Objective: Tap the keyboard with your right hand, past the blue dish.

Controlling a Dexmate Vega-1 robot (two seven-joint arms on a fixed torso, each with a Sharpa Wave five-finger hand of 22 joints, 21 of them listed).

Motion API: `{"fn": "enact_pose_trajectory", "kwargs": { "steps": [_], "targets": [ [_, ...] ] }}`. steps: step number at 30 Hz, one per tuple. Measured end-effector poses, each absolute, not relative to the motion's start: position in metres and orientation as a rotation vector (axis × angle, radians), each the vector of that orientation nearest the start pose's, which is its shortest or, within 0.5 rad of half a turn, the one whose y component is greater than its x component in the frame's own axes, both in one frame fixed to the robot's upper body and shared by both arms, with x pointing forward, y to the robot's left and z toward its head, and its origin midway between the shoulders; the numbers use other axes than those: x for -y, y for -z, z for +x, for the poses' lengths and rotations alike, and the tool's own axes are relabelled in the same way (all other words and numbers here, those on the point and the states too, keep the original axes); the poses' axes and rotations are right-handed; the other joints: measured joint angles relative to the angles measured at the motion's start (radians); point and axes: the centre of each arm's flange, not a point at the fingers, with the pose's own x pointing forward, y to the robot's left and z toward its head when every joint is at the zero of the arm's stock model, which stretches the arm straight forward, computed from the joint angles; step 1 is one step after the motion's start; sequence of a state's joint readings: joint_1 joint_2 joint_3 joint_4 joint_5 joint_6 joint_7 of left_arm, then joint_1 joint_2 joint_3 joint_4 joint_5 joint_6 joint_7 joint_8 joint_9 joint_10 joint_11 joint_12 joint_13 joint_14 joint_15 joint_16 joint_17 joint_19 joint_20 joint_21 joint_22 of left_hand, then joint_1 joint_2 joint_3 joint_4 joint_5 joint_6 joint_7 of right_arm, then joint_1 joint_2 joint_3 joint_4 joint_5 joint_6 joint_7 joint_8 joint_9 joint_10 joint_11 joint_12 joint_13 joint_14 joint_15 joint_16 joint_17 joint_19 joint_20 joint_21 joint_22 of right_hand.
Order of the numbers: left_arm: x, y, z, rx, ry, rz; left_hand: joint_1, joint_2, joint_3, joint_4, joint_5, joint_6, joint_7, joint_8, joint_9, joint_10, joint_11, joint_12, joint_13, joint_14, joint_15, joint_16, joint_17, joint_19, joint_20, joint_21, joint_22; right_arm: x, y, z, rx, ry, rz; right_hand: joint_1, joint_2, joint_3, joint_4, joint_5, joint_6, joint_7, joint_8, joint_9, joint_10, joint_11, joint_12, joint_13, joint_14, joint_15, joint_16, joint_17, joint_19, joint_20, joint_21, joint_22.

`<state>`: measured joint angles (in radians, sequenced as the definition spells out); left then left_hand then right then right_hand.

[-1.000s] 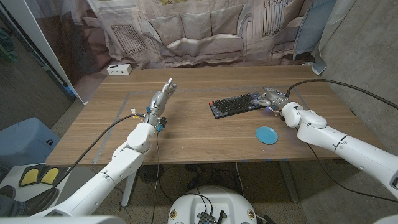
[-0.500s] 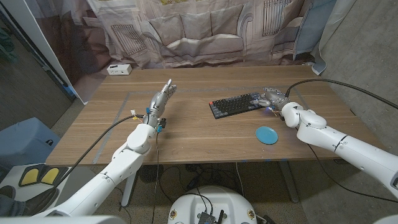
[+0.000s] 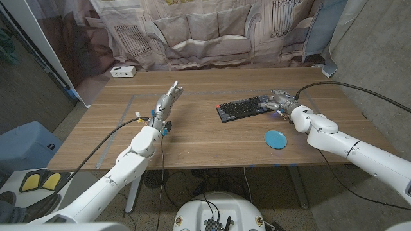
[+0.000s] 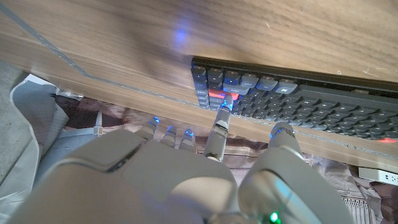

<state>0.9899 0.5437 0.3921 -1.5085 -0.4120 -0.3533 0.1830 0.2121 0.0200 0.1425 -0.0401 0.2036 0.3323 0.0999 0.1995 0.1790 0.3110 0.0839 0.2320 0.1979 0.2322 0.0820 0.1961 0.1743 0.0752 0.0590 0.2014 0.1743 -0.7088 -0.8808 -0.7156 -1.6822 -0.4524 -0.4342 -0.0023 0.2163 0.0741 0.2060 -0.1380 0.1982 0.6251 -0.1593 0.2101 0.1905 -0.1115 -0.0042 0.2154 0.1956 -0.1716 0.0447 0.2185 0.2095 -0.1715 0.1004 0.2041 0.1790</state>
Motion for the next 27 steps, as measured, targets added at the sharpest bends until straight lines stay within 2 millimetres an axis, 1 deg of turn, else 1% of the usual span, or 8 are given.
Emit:
{"fn": "enact_pose_trajectory", "kwargs": {
  "steps": [3,6,7,13,15,22,26,27],
  "targets": [
    [-0.255,0.046,0.605,0.701,0.133,0.118,0.000,0.000,0.000,0.000,0.000,0.000,0.000,0.000,0.000,0.000,0.000,0.000,0.000,0.000,0.000,0.000,0.000,0.000,0.000,0.000,0.000,0.296,0.011,0.634,0.307,0.136,-1.449,0.005,0.005,0.000,0.000,0.000,0.000,0.000,0.000,0.000,0.001,-0.001,0.000,0.000,0.000,0.000,0.000,0.000,0.000,0.000,0.000,0.000],
    [-0.255,0.046,0.606,0.700,0.134,0.117,0.000,0.000,0.000,0.000,0.000,0.000,0.000,0.000,0.000,0.000,0.000,0.000,0.000,0.000,0.000,0.000,0.000,0.000,0.000,0.000,0.000,0.296,0.010,0.634,0.312,0.138,-1.445,0.005,0.005,0.004,-0.004,0.000,0.000,0.000,0.000,0.000,0.001,-0.001,0.000,0.000,0.000,0.000,0.000,0.000,0.000,0.000,0.000,0.000],
    [-0.254,0.046,0.606,0.700,0.137,0.116,-0.005,0.005,0.000,0.000,0.000,0.000,0.000,0.000,0.000,0.000,0.000,0.000,0.000,0.000,0.000,0.000,0.000,0.000,0.000,0.000,0.000,0.295,0.009,0.633,0.317,0.140,-1.443,0.005,0.005,0.004,-0.004,0.000,0.000,0.000,0.000,0.000,0.001,-0.001,0.000,0.000,0.000,0.000,0.000,0.000,0.000,0.000,0.000,0.000],
    [-0.254,0.045,0.606,0.703,0.137,0.114,-0.005,0.005,0.000,0.000,0.000,0.000,0.000,0.000,0.000,0.000,0.000,0.000,0.000,0.000,0.000,0.000,0.000,0.000,0.000,0.000,0.000,0.295,0.006,0.631,0.329,0.146,-1.439,0.005,0.005,0.004,-0.004,0.000,0.000,0.000,0.000,0.000,0.001,-0.001,0.000,0.000,0.000,0.000,0.004,0.000,0.000,0.000,0.000,0.000],
    [-0.254,0.045,0.606,0.705,0.137,0.113,-0.005,0.005,0.000,0.000,0.000,0.000,0.000,0.000,0.000,0.000,0.000,0.000,0.000,0.002,-0.002,0.000,0.000,0.000,0.000,0.000,0.000,0.295,0.005,0.631,0.334,0.148,-1.438,0.005,0.005,0.004,-0.004,0.000,0.000,0.000,0.000,0.000,0.005,0.003,0.000,0.000,0.000,0.000,0.004,0.000,0.000,0.000,0.000,0.000],
    [-0.255,0.044,0.605,0.716,0.136,0.108,-0.005,0.005,0.000,0.000,0.000,0.000,0.000,0.001,0.000,0.000,0.000,0.000,0.000,0.005,-0.005,0.000,0.000,0.000,0.000,0.000,0.000,0.295,0.002,0.628,0.352,0.151,-1.431,0.011,0.011,0.008,-0.008,0.000,-0.001,0.001,0.000,0.000,0.015,-0.001,0.000,0.000,0.000,0.000,0.008,0.000,0.000,0.000,0.009,-0.002],
    [-0.256,0.043,0.605,0.717,0.136,0.107,-0.005,0.005,0.000,0.000,0.000,0.000,0.000,0.001,0.000,0.000,0.000,0.000,0.000,0.005,-0.005,0.000,0.000,0.000,0.000,0.000,0.000,0.295,0.000,0.626,0.362,0.151,-1.429,0.011,0.010,0.014,-0.006,0.000,-0.019,0.019,-0.011,0.000,0.021,0.004,0.000,0.000,0.000,0.000,0.008,-0.001,0.000,0.000,0.009,-0.002],
    [-0.256,0.043,0.605,0.717,0.136,0.106,-0.005,0.005,0.003,-0.003,0.000,0.000,0.000,0.001,0.000,0.000,0.000,0.000,0.000,0.005,-0.005,0.000,0.000,0.004,0.004,0.000,0.000,0.294,0.000,0.626,0.365,0.151,-1.428,0.011,0.010,0.015,-0.008,0.000,-0.023,0.021,-0.011,0.000,0.024,0.008,0.000,0.000,0.000,0.000,0.008,-0.004,-0.001,0.006,0.009,-0.002]
  ]
}}
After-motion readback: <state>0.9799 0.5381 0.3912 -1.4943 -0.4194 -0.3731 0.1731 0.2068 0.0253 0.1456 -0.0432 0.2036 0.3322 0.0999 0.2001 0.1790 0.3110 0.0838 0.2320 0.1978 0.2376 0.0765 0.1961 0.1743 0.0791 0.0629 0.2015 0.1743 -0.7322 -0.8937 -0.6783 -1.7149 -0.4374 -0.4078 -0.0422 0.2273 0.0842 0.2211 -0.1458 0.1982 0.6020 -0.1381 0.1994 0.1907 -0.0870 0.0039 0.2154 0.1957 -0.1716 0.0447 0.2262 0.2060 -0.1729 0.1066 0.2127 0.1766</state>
